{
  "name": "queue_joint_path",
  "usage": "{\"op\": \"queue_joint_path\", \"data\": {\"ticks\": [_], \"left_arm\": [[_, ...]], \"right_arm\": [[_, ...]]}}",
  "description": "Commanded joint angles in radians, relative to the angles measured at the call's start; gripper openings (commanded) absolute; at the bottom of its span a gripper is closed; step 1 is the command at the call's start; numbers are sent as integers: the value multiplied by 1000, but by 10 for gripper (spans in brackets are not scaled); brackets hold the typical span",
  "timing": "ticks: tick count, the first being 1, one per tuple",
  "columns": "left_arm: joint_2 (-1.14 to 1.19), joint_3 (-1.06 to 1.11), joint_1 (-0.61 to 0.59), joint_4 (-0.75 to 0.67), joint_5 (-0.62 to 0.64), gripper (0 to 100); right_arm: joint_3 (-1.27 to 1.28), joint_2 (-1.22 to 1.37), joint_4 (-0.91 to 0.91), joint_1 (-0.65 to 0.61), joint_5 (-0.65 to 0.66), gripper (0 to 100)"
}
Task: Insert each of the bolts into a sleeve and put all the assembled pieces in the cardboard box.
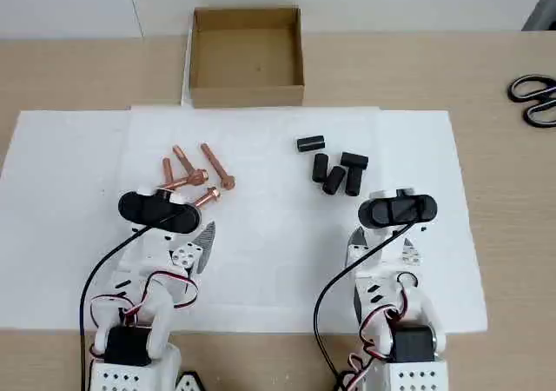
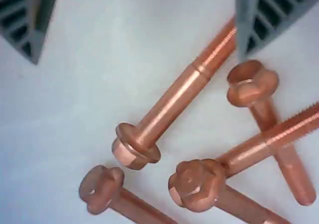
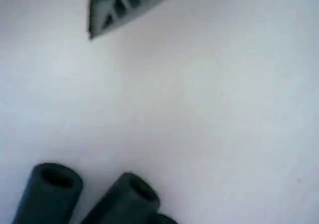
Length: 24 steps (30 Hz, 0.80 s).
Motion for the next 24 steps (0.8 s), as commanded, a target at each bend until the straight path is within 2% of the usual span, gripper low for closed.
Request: {"op": "queue_joint_path", "data": {"ticks": [1, 19, 24], "left_arm": [[-12, -4, -5, 0, -6, 240], [-12, -4, -5, 0, -6, 240], [-12, -4, 48, -2, -6, 240]], "right_arm": [[9, -21, 2, 7, 5, 191], [9, -21, 2, 7, 5, 191], [9, -21, 2, 7, 5, 191]]}}
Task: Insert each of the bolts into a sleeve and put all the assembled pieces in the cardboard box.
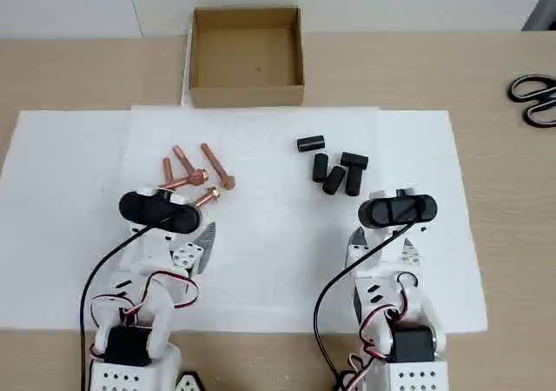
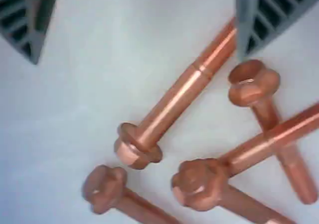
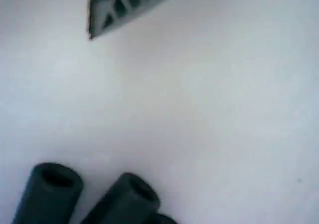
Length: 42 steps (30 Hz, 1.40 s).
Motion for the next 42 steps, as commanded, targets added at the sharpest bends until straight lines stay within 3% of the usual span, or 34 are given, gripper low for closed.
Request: {"op": "queue_joint_path", "data": {"ticks": [1, 15, 18, 25, 31, 35, 42], "left_arm": [[-12, -4, 26, -2, -6, 240], [-12, -4, 25, 3, -6, 240], [-12, -31, 11, 57, -6, 240], [-6, -251, -293, 255, -15, 240], [3, -441, -397, 307, -95, 240], [180, -615, -411, 351, -92, 240], [789, -1032, -407, 480, -92, 240]], "right_arm": [[9, -21, 2, 7, 5, 191], [9, -21, 2, 7, 5, 191], [9, -21, 2, 7, 5, 191], [9, -21, 2, 2, 5, 191], [9, -21, 2, 2, 5, 191], [9, -21, 1, 2, 3, 191], [-51, -21, 13, 41, 8, 191]]}}
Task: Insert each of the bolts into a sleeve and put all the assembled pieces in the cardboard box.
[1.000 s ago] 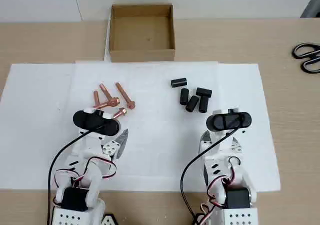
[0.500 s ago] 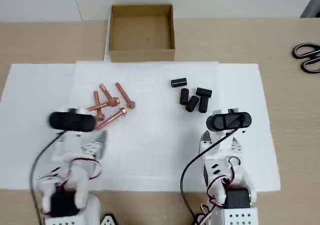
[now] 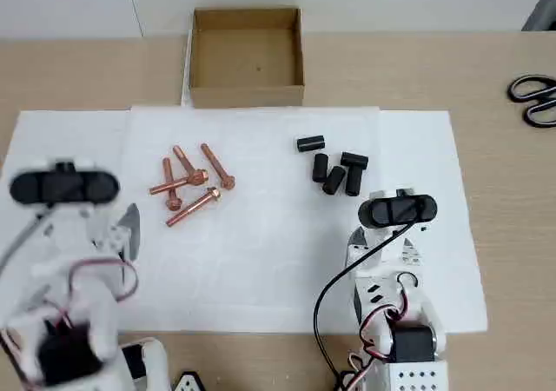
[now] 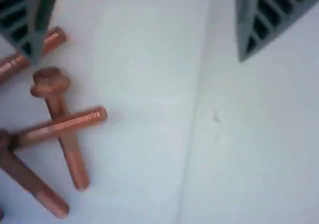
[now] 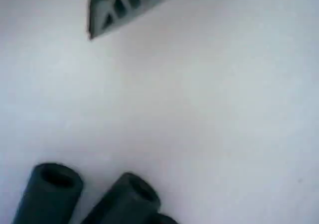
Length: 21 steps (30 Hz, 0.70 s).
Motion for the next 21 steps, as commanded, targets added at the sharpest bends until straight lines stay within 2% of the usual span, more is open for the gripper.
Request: {"op": "queue_joint_path", "data": {"ticks": [1, 6, 11, 17, 21], "left_arm": [[347, -236, -3, 86, -6, 240], [657, -369, -2, 161, -6, 240], [729, -410, 20, 161, -6, 240], [681, -407, 137, 161, -6, 240], [671, -407, 160, 161, -6, 240]], "right_arm": [[-101, -21, 30, 58, 8, 191], [-397, -19, 116, 139, 9, 191], [-557, 70, 85, 189, 11, 191], [-884, 504, 82, 229, 11, 191], [-1240, 909, 295, 223, 11, 191]]}}
